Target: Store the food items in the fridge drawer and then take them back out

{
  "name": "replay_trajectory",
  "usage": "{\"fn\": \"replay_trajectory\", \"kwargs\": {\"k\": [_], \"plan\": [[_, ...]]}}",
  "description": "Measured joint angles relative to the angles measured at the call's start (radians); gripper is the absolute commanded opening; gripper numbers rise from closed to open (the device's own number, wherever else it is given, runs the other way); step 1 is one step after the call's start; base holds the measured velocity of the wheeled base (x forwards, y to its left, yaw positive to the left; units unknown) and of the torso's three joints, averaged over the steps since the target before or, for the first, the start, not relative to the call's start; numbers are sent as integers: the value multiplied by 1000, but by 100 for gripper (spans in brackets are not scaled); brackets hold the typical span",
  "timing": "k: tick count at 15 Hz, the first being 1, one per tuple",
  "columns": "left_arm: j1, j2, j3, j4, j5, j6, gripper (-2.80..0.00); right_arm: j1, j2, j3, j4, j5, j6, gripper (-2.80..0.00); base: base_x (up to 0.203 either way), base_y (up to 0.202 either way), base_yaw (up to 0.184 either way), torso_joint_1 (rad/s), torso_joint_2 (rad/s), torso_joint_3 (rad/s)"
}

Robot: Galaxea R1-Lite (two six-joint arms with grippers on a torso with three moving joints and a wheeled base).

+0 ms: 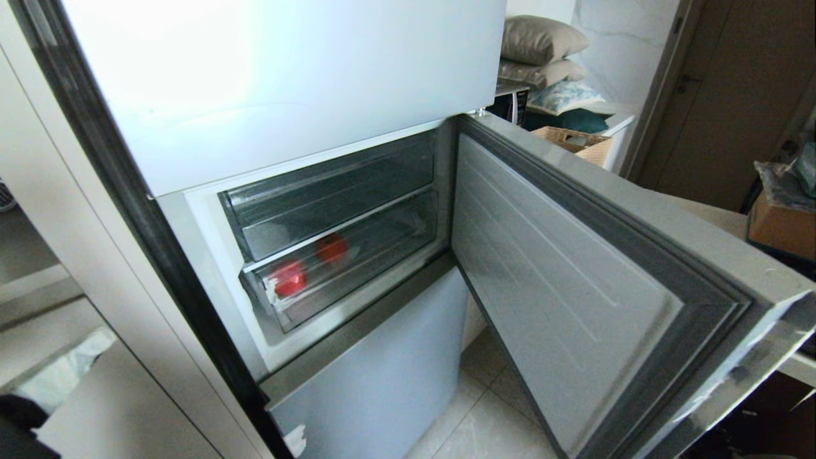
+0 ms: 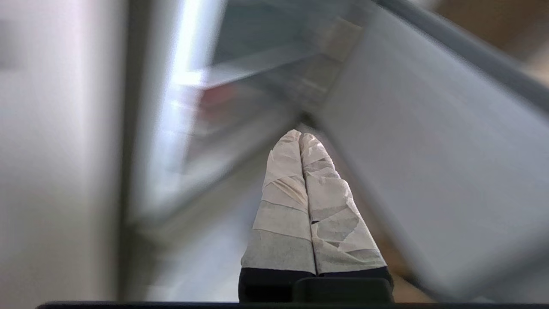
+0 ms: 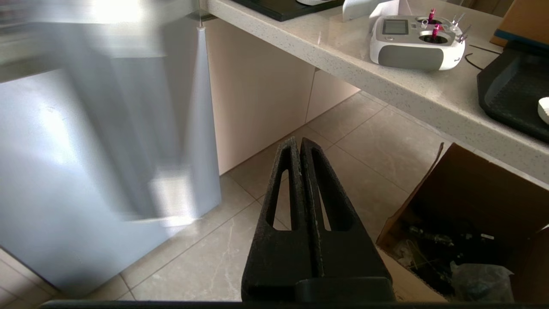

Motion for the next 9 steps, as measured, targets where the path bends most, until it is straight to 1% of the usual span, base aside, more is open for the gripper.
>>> {"fn": "replay_trajectory", "kwargs": {"k": [2,4,6,7,8,9], "plan": [[122,-82,35,50,-1,37,-280,0,0,0,0,0,0,-280,0,0,0,0,0,0],[232,-167,44,138,3,76,-280,0,0,0,0,0,-1,-280,0,0,0,0,0,0],[289,-258,49,273,4,121,-280,0,0,0,0,0,0,-280,0,0,0,0,0,0],[302,-314,65,352,-9,156,-280,0,0,0,0,0,0,-280,0,0,0,0,0,0],[309,-367,87,416,-34,197,-280,0,0,0,0,0,0,-280,0,0,0,0,0,0],[314,-422,118,469,-76,245,-280,0,0,0,0,0,0,-280,0,0,0,0,0,0]]}}
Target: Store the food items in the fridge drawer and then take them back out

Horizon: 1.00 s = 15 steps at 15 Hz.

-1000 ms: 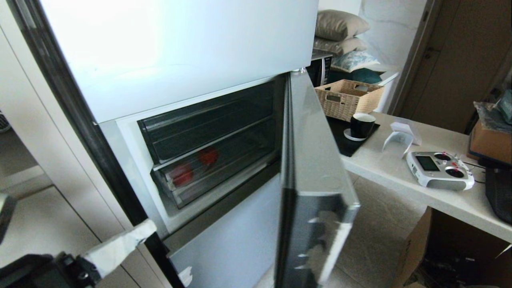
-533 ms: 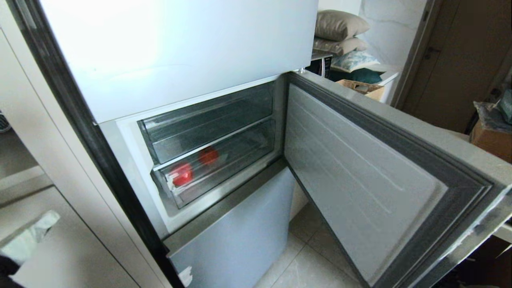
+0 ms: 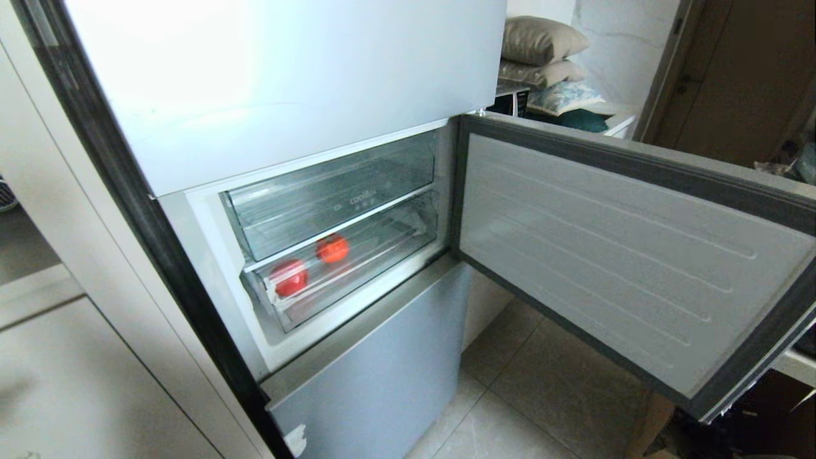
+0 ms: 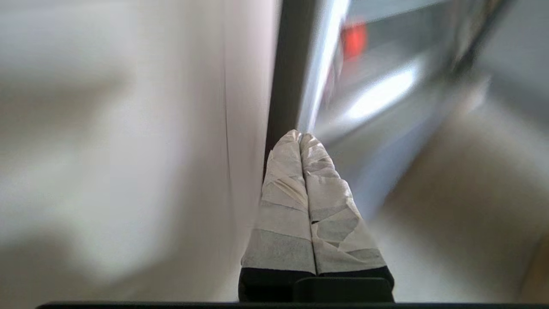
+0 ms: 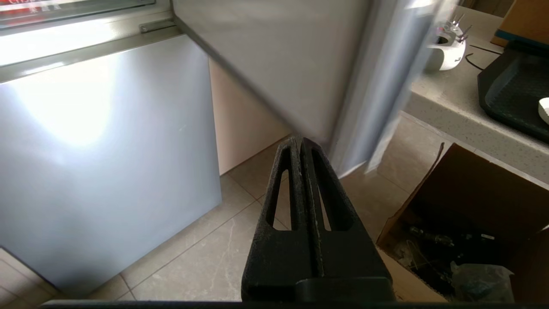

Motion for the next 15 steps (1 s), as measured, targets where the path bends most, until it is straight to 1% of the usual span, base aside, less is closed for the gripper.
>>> {"fn": "replay_trajectory", "kwargs": {"k": [2,4,5,6,7,9,10,13,15], "plan": [[14,-124,46,114,-109,89,-280,0,0,0,-1,0,3,-280,0,0,0,0,0,0],[25,-231,57,228,-182,165,-280,0,0,0,-1,0,10,-280,0,0,0,0,0,0],[27,-267,65,229,-200,192,-280,0,0,0,-1,0,10,-280,0,0,0,0,0,0],[30,-290,76,203,-193,187,-280,0,0,0,-1,0,11,-280,0,0,0,0,0,0],[31,-307,82,186,-173,152,-280,0,0,0,-1,0,11,-280,0,0,0,0,0,0],[32,-325,87,180,-157,64,-280,0,0,0,-1,0,11,-280,0,0,0,0,0,0],[32,-330,89,179,-155,45,-280,0,0,0,-1,0,6,-280,0,0,0,0,0,0],[33,-336,90,179,-155,40,-280,0,0,1,2,7,-61,-280,0,0,0,0,0,0],[33,-337,90,179,-155,40,-280,0,0,2,3,5,-58,-280,0,0,0,0,0,0]]}}
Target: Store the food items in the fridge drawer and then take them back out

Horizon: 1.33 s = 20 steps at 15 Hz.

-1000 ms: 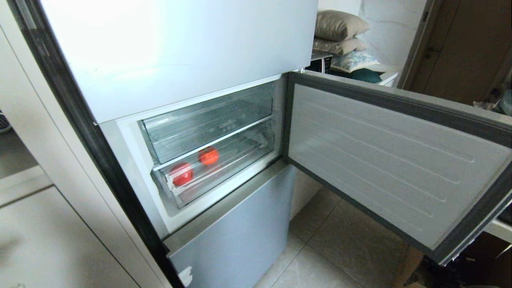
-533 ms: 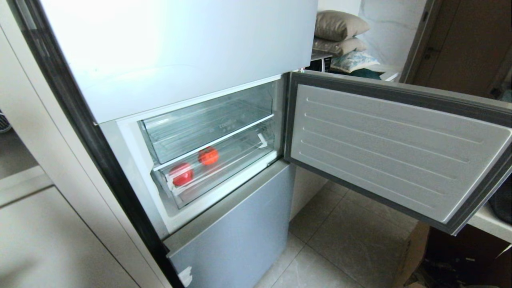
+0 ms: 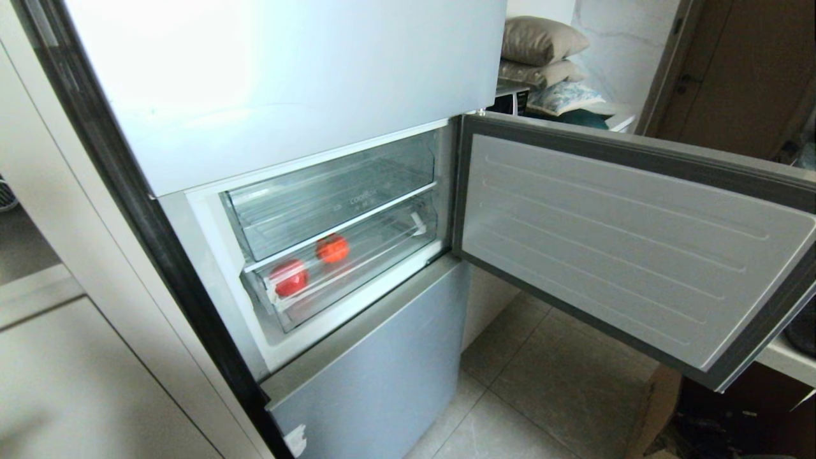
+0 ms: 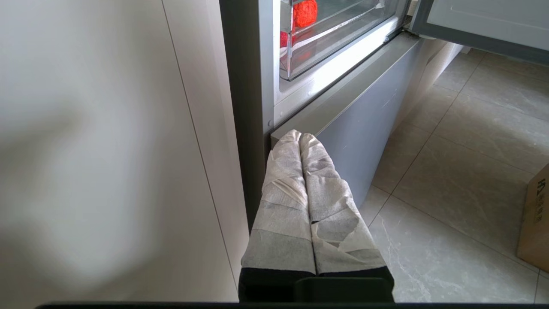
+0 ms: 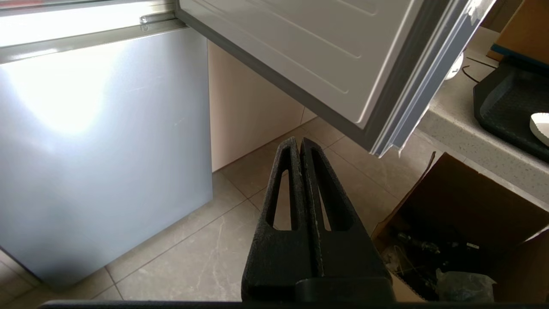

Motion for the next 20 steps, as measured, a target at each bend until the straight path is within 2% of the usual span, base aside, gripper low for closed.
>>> {"fn": "replay_trajectory", "kwargs": {"k": [10,20], "plan": [[0,-1,0,1,0,0,-280,0,0,0,0,-4,8,-280,0,0,0,0,0,0],[0,-1,0,1,0,0,-280,0,0,0,-1,-9,29,-280,3,-7,160,1,2,4]]}}
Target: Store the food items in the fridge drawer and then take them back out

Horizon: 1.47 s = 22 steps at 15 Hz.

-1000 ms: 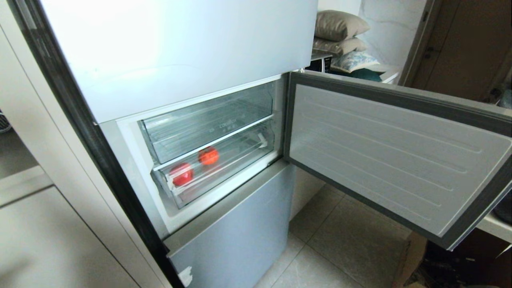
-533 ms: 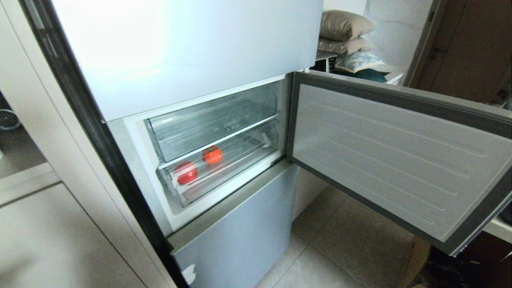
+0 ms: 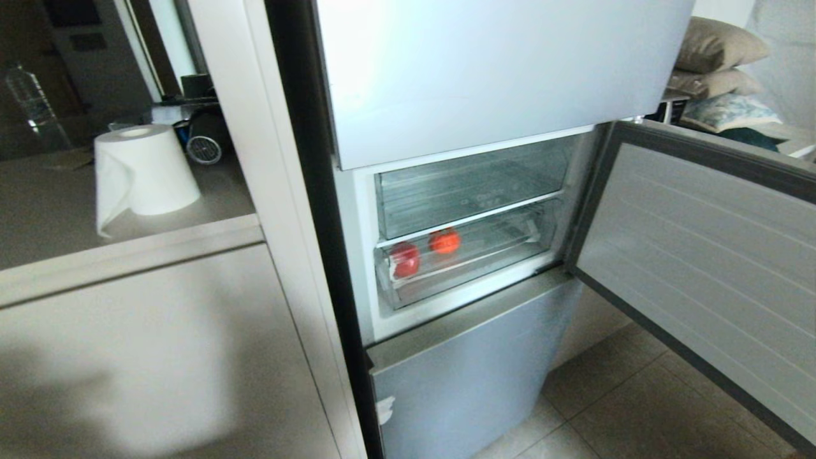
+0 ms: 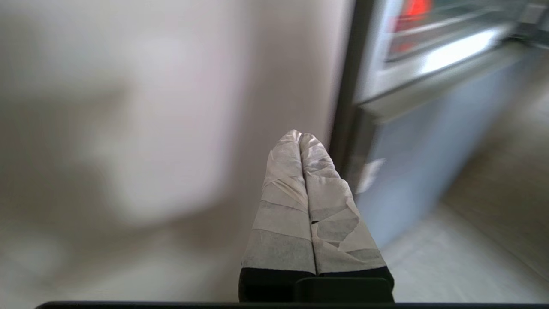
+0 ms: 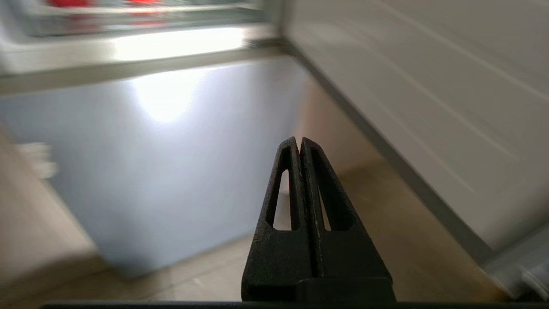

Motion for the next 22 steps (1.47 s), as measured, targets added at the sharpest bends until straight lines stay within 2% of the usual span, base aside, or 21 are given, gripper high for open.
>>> {"fn": "replay_trajectory", "kwargs": {"k": [14,20,22], "plan": [[0,0,0,0,0,0,-280,0,0,0,-3,-10,48,-280,2,-8,171,1,2,3],[-1,0,0,0,0,0,-280,-1,0,0,-3,-14,42,-280,1,0,13,0,0,1],[0,0,0,0,0,0,-280,0,4,-39,24,-21,40,-280,0,0,0,0,0,0]]}}
